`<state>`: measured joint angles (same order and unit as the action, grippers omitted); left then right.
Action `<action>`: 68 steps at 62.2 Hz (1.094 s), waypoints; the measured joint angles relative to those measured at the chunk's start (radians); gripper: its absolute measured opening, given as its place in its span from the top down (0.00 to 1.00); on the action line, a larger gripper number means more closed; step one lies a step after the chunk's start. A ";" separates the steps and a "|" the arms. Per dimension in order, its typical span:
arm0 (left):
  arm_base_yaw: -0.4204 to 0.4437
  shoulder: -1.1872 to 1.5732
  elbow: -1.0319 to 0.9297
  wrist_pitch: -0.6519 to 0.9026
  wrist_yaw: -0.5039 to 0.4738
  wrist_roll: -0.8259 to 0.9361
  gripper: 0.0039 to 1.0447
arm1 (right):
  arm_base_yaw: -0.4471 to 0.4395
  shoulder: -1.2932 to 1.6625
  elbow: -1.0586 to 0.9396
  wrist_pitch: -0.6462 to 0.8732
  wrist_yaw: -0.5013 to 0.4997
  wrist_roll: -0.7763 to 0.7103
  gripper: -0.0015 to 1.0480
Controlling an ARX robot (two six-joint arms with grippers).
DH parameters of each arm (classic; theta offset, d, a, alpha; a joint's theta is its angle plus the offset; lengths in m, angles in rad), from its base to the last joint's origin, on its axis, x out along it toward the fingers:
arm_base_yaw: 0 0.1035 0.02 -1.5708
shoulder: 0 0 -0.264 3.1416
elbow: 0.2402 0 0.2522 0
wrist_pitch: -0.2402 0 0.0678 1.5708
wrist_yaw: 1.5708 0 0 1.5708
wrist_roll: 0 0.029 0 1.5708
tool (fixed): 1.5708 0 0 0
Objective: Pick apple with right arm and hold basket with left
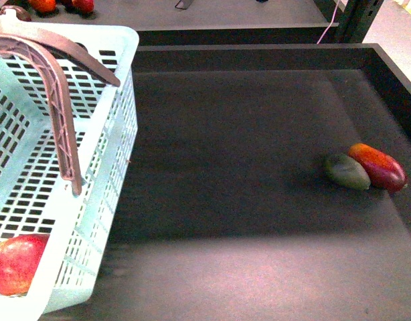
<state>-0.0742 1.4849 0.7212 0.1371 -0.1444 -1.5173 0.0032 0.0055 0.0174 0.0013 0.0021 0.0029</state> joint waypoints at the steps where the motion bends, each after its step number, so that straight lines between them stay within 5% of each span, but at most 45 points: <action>1: 0.003 0.006 -0.006 0.004 0.000 -0.005 0.85 | 0.000 0.000 0.000 0.000 0.000 0.000 0.08; 42: 0.016 0.081 -0.103 0.045 -0.047 -0.076 0.85 | 0.000 0.000 0.000 0.000 0.000 0.000 0.08; 68: -0.029 -0.064 -0.064 -0.173 -0.062 -0.084 0.16 | 0.000 0.000 0.000 0.000 0.000 0.000 0.08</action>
<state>-0.1036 1.4208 0.6575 -0.0357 -0.2066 -1.6016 0.0032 0.0055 0.0174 0.0013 0.0021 0.0029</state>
